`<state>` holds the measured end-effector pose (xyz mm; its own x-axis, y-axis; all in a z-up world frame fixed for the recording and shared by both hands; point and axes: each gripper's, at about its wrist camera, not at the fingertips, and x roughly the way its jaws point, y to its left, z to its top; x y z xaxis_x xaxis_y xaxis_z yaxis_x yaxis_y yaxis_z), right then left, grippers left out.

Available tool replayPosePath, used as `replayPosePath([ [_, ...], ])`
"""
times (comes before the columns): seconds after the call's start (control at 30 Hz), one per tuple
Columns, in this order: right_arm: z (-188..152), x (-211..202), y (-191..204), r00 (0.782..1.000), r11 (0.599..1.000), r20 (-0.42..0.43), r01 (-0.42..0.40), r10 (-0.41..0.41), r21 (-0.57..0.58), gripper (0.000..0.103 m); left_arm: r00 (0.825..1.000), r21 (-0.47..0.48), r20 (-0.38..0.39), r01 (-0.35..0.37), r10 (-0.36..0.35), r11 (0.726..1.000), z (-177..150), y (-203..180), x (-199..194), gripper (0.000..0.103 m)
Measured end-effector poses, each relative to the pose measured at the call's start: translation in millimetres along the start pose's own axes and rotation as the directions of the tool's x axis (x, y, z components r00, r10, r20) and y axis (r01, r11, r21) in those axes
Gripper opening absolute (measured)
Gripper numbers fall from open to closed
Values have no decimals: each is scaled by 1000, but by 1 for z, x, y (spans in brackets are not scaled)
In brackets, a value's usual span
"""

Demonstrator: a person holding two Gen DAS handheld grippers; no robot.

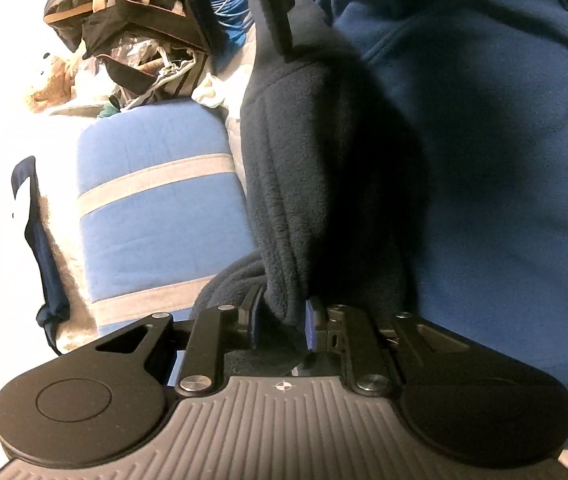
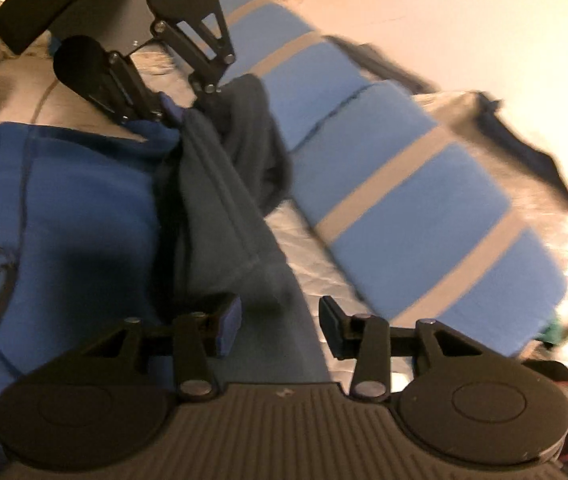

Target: Fold clothes

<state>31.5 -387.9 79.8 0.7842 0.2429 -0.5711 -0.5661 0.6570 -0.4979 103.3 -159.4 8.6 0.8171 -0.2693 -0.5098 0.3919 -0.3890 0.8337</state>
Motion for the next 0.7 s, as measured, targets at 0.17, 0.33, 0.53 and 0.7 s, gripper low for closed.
replayPosePath([
  [0.17,12,13,-18,986,987,-52,-158,157,-35,58,1000,34,6,-19,19,999,2,-7,-1,18],
  [0.33,16,30,-25,965,965,-142,-238,222,-107,57,999,104,12,-50,49,993,3,-17,0,18],
  [0.53,11,23,-17,965,955,-178,-226,193,-193,3,998,110,4,-65,65,992,6,-20,3,18],
  [0.7,1,-9,-5,976,964,-150,-183,156,-193,3,999,-29,-13,-50,50,998,11,-3,8,18],
])
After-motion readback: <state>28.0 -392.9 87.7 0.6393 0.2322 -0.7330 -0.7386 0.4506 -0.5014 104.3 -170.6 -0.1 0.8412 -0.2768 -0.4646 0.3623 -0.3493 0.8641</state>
